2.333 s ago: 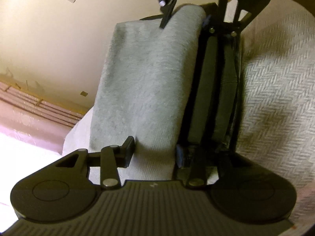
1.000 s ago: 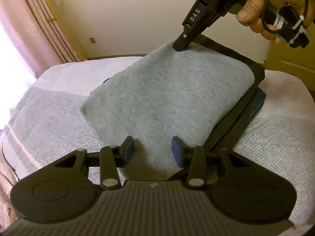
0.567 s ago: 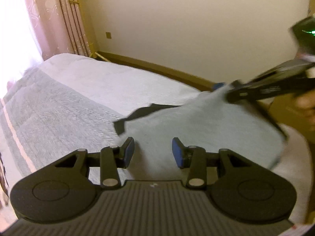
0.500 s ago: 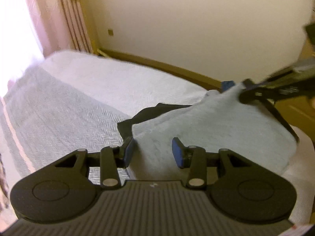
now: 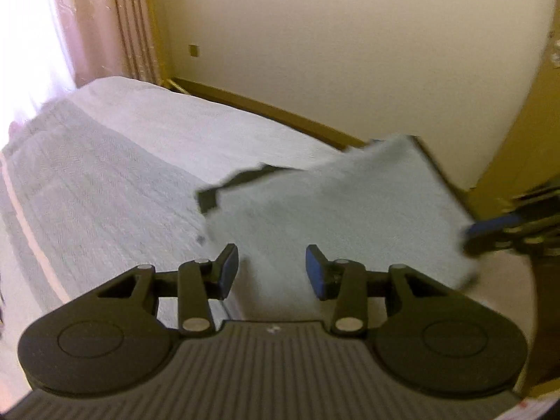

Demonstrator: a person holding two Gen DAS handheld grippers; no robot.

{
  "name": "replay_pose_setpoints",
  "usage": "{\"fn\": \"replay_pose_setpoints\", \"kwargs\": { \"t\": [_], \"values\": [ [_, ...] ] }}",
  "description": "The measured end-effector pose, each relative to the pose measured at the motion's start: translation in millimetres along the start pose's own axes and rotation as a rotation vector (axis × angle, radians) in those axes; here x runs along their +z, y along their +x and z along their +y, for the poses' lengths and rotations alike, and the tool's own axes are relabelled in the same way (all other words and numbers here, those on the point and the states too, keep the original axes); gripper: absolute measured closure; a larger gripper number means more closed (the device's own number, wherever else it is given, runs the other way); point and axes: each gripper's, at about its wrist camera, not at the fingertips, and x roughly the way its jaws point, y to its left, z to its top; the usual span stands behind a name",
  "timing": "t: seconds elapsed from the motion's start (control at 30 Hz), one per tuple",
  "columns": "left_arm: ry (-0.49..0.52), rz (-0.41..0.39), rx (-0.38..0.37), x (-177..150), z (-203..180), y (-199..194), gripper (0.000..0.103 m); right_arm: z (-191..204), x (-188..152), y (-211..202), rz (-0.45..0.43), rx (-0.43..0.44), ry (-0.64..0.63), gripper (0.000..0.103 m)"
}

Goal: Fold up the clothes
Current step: 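Open both grippers and smooth the grey bundle flat on the stack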

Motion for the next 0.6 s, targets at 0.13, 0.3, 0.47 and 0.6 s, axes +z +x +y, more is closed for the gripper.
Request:
{"fn": "replay_pose_setpoints", "kwargs": {
  "t": [0.13, 0.3, 0.47, 0.6],
  "values": [
    [-0.007, 0.065, -0.04, -29, -22, -3, 0.066, -3, 0, 6, 0.002, -0.001, 0.013, 0.095],
    [-0.02, 0.054, 0.0, -36, -32, -5, 0.066, 4, 4, -4, 0.018, -0.02, 0.018, 0.09],
    [-0.112, 0.066, 0.073, -40, -35, -40, 0.057, 8, -14, -33, -0.001, -0.054, 0.051, 0.045],
    [-0.202, 0.099, 0.136, -50, -44, -62, 0.042, 8, -28, -45, 0.053, -0.081, 0.092, 0.045]
  ]
}}
